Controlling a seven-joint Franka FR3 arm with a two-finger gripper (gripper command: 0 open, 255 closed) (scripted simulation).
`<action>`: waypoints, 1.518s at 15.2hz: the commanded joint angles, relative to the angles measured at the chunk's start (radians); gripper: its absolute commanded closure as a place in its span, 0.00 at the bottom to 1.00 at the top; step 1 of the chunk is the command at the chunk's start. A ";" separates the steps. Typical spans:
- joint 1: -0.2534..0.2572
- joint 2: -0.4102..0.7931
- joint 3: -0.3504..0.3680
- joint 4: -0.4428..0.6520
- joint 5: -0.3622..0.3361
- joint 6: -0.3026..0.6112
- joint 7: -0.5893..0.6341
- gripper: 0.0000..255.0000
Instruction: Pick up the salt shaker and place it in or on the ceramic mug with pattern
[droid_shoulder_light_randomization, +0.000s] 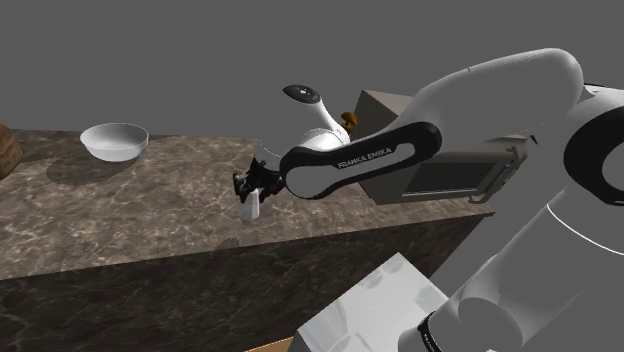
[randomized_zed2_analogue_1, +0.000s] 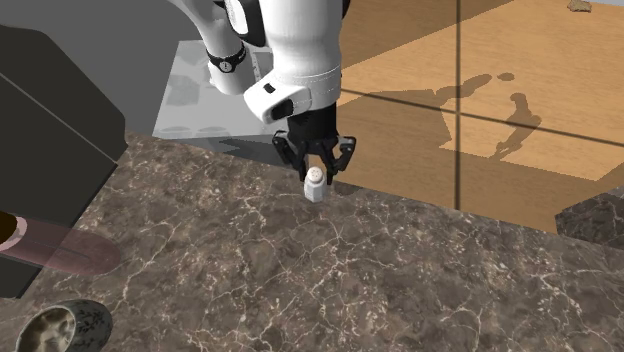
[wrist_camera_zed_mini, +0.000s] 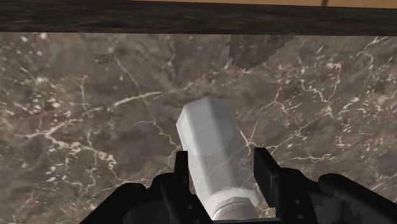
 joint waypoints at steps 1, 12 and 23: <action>0.000 -0.018 0.001 0.010 0.019 -0.025 -0.014 1.00; 0.001 -0.093 -0.004 0.088 0.087 -0.167 -0.070 1.00; -0.008 -0.133 -0.026 0.179 0.124 -0.292 -0.125 1.00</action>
